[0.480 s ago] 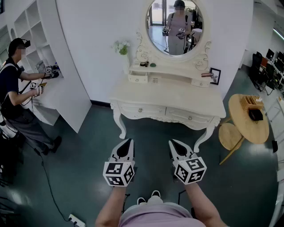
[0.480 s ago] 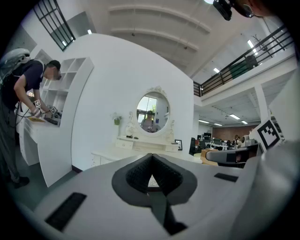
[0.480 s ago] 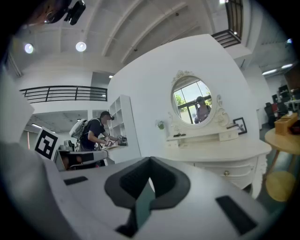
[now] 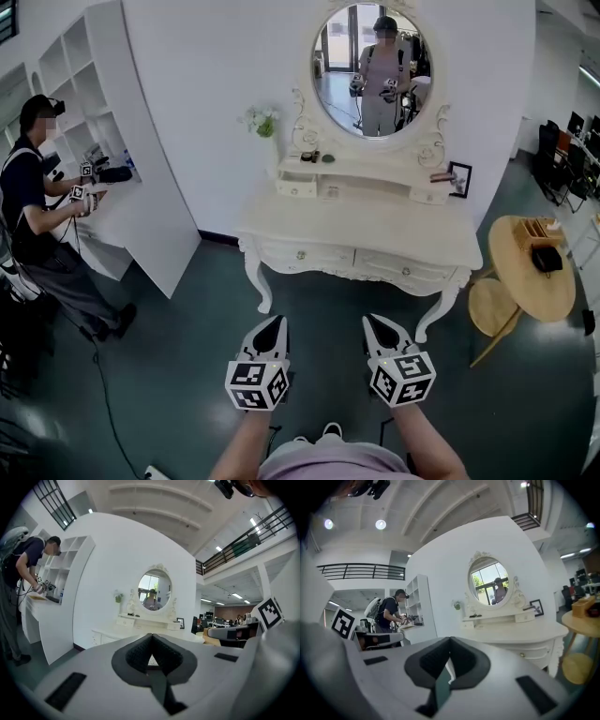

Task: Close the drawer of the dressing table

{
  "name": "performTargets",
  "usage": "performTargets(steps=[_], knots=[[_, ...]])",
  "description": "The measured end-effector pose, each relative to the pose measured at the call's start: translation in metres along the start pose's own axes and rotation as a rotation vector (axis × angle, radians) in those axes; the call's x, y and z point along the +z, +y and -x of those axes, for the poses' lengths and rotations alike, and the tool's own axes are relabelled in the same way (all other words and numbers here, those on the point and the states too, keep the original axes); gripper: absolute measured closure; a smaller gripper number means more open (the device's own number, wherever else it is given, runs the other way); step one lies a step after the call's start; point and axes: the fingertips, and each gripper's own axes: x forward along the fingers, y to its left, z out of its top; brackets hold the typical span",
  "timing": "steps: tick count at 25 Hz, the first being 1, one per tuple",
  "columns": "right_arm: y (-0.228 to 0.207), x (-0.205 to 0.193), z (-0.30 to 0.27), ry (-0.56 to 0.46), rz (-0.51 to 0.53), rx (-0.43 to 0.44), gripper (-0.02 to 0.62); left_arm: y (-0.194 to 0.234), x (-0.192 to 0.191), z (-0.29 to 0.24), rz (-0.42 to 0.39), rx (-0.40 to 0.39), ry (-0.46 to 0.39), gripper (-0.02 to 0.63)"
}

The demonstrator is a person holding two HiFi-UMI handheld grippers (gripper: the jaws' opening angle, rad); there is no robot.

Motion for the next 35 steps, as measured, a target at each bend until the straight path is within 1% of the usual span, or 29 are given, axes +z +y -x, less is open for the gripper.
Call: performTargets(steps=[3,6,7,9,12,16,21,25,29,35], knots=[[-0.002,0.003,-0.003,-0.003,0.005,0.004,0.586,0.002,0.000,-0.003,-0.002,0.011,0.000,0.606],[-0.001,0.005,-0.006,-0.008,-0.002,0.025,0.572,0.004,0.000,-0.006,0.008,0.017,0.000,0.603],[-0.002,0.006,-0.007,-0.010,-0.007,0.030,0.562,0.004,0.000,-0.007,0.015,0.020,0.000,0.593],[-0.003,0.006,-0.009,-0.008,-0.011,0.035,0.539,0.005,-0.001,-0.010,0.027,0.026,0.001,0.554],[-0.002,0.004,-0.013,0.009,-0.020,0.046,0.496,0.006,-0.002,-0.014,0.033,0.030,0.001,0.546],[-0.003,0.003,-0.020,0.022,-0.027,0.053,0.482,0.009,0.000,-0.020,0.021,0.037,0.007,0.523],[-0.013,-0.003,-0.034,0.037,-0.043,0.032,0.470,0.020,-0.002,-0.037,0.018,0.036,0.027,0.489],[-0.015,-0.005,-0.063,0.050,-0.049,0.025,0.448,0.040,-0.001,-0.057,0.014,0.028,0.031,0.477],[-0.019,-0.001,-0.104,0.052,-0.059,0.008,0.416,0.071,0.004,-0.089,0.018,0.008,0.039,0.466],[-0.024,0.008,-0.174,0.050,-0.070,-0.029,0.413,0.128,0.017,-0.141,0.014,-0.014,0.048,0.451]])
